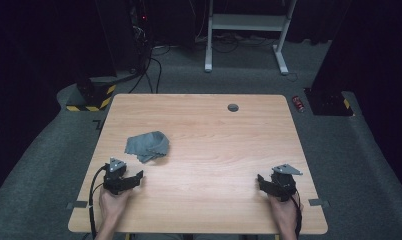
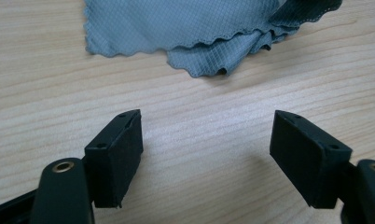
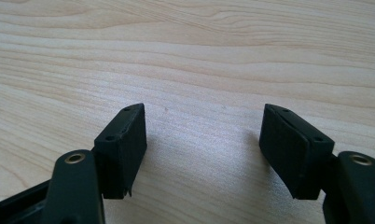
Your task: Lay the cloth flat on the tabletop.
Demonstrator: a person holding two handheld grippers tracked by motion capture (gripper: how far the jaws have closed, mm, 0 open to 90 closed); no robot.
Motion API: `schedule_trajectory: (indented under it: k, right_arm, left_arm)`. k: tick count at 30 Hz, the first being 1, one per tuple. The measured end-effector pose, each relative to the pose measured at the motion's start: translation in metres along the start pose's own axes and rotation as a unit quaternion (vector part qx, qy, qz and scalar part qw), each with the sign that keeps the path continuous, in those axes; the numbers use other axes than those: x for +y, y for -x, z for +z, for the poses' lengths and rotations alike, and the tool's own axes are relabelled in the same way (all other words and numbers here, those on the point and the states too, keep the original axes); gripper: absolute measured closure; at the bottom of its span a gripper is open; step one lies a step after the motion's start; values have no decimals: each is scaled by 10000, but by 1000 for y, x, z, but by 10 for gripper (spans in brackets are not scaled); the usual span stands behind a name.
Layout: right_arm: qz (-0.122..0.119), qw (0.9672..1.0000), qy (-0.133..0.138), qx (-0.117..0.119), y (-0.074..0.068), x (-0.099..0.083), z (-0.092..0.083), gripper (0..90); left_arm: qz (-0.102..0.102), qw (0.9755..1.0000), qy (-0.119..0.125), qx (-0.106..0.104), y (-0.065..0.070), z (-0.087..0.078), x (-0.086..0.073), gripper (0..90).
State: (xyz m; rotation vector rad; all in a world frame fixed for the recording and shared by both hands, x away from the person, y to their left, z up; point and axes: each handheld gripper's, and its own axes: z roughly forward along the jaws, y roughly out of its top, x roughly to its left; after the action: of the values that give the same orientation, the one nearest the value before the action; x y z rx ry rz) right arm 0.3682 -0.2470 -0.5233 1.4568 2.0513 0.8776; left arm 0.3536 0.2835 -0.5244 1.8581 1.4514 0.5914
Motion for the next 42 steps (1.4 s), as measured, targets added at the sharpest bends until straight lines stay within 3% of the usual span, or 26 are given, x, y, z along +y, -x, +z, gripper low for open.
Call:
schedule_trajectory:
  k: [4,10,15,18,23,27,32,34,39,42]
  right_arm:
    - [-1,10000,1,0,0,0,0,317]
    - [-1,10000,1,0,0,0,0,317]
    - [-3,10000,0,-1,0,0,0,317]
    - [-8,10000,-3,2,0,0,0,314]
    - [-6,10000,-2,2,0,0,0,314]
    - [-7,10000,-6,5,0,0,0,312]
    - [-8,10000,-6,8,0,0,0,311]
    - [-8,10000,-7,7,0,0,0,311]
    - [-7,10000,-6,8,0,0,0,311]
    - [-8,10000,-7,8,0,0,0,311]
  left_arm:
    - [-58,9999,55,-101,2,-1,3,259]
    - [100,9998,73,-123,7,0,12,258]
    - [37,9996,137,-224,9,0,19,261]
    - [148,9996,91,-200,12,3,24,254]
    - [127,9996,99,-245,14,5,33,253]
    - [209,9996,29,-212,16,13,40,252]
    - [116,9997,-13,-234,18,24,50,257]
    - [167,9997,-8,-194,20,30,53,259]
    - [220,9995,-239,-56,21,42,60,264]
    - [87,9998,-176,-81,19,49,61,288]
